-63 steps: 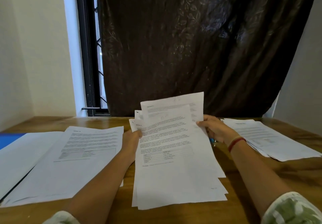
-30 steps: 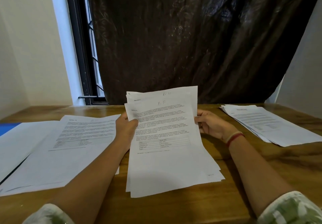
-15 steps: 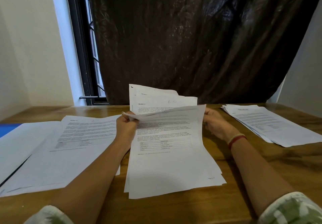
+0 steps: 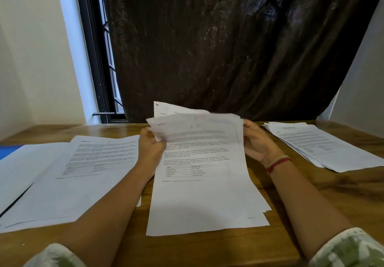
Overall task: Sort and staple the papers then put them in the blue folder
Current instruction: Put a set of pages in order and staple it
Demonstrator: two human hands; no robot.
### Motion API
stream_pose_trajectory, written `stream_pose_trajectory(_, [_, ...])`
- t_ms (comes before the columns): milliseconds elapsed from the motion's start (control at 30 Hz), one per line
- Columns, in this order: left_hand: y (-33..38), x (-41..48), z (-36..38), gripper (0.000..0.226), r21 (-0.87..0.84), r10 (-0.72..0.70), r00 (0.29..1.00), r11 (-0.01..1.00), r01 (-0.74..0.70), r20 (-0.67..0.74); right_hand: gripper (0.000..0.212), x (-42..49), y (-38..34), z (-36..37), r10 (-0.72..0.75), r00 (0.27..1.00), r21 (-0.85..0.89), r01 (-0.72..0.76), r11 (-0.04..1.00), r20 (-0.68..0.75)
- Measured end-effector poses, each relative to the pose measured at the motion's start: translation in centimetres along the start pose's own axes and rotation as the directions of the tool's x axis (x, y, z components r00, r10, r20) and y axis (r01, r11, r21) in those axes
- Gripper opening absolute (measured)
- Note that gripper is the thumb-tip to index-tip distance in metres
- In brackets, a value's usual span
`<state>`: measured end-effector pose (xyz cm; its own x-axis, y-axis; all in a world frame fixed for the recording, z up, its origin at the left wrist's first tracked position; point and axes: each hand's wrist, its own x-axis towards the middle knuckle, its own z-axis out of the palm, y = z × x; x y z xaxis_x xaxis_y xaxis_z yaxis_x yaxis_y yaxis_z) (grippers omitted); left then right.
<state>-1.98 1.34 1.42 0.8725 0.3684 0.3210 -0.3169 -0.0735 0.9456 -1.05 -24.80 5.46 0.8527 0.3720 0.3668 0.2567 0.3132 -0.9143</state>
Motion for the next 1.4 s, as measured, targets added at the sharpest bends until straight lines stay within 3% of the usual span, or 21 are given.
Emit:
stream_pose_trajectory(100, [0.0,0.4,0.1,0.031,-0.055,0.007,1.0,0.998,-0.008,-0.02,0.023,0.1,0.0,-0.4,0.077,0.981,0.05,-0.087,0.995,0.178])
stream_pose_trajectory(167, [-0.3,0.8,0.0,0.015,-0.02,-0.038,0.999,0.999,0.037,-0.016,0.027,-0.1,-0.2,-0.2,0.089,0.98,0.112,-0.11,0.988,0.179])
stream_pose_trajectory(200, [-0.6,1.0,-0.1,0.014,-0.005,-0.06,0.998,0.998,0.06,-0.008,0.029,-0.1,-0.2,-0.1,0.088,0.991,0.097,-0.098,0.99,0.102])
stream_pose_trajectory(267, [-0.8,1.2,-0.2,0.011,0.022,-0.081,0.997,0.997,0.081,0.012,0.025,0.6,0.4,-0.4,0.06,0.973,-0.125,-0.09,0.988,-0.225])
stream_pose_trajectory(333, [-0.9,1.4,-0.2,0.007,0.051,-0.096,0.995,0.994,0.095,0.006,0.02,1.3,1.5,-1.1,0.016,0.862,-0.382,-0.241,0.892,-0.506])
stream_pose_trajectory(400, [-0.8,1.6,-0.2,0.004,0.032,-0.111,0.994,0.993,0.111,0.002,0.027,1.3,2.3,-1.3,0.048,0.821,-0.438,-0.352,0.827,-0.569])
stream_pose_trajectory(467, [-0.6,1.5,-0.1,0.006,0.02,-0.114,0.993,0.993,0.114,0.006,0.041,1.0,2.4,-0.7,0.127,0.836,-0.399,-0.381,0.834,-0.534])
stream_pose_trajectory(533, [-0.6,1.5,0.0,0.008,0.015,-0.112,0.993,0.994,0.112,0.033,0.07,0.6,2.2,0.1,0.201,0.867,-0.309,-0.365,0.878,-0.455])
stream_pose_trajectory(567, [-0.5,1.4,0.1,0.007,0.023,-0.115,0.993,0.993,0.115,0.036,0.072,0.7,2.2,0.3,0.231,0.872,-0.249,-0.362,0.898,-0.432])
stream_pose_trajectory(667, [-0.5,1.2,-0.1,0.006,-0.028,-0.197,0.975,0.979,0.201,0.103,0.024,1.0,2.3,0.4,0.297,0.847,-0.015,-0.338,0.941,-0.441])
stream_pose_trajectory(733, [-0.4,0.9,-0.1,0.012,-0.156,-0.24,0.957,0.951,0.265,0.162,0.011,1.5,2.6,-0.2,0.282,0.825,-0.006,-0.326,0.945,-0.49])
stream_pose_trajectory(800, [-0.2,0.8,-0.1,0.006,-0.247,-0.275,0.946,0.917,0.312,0.174,0.023,1.8,3.0,-0.8,0.152,0.814,-0.213,-0.319,0.923,-0.561])
stream_pose_trajectory(867, [-0.1,1.0,0.0,0.008,-0.26,-0.317,0.938,0.902,0.344,0.141,0.023,1.7,2.9,-0.7,0.094,0.823,-0.268,-0.287,0.92,-0.56])
stream_pose_trajectory(1033, [-0.1,1.1,0.1,0.024,-0.258,-0.329,0.937,0.901,0.348,0.115,0.018,1.5,3.2,-0.6,0.068,0.841,-0.259,-0.24,0.936,-0.537])
stream_pose_trajectory(1267, [0.2,1.2,0.6,0.01,-0.131,-0.208,0.969,0.966,0.225,0.13,0.013,1.3,2.8,-0.3,0.054,0.874,-0.221,-0.181,0.958,-0.482])
stream_pose_trajectory(1400, [0.0,1.5,0.2,0.029,-0.095,-0.192,0.968,0.973,0.209,0.163,0.018,0.8,2.3,-0.3,0.126,0.945,-0.122,-0.17,0.978,-0.301])
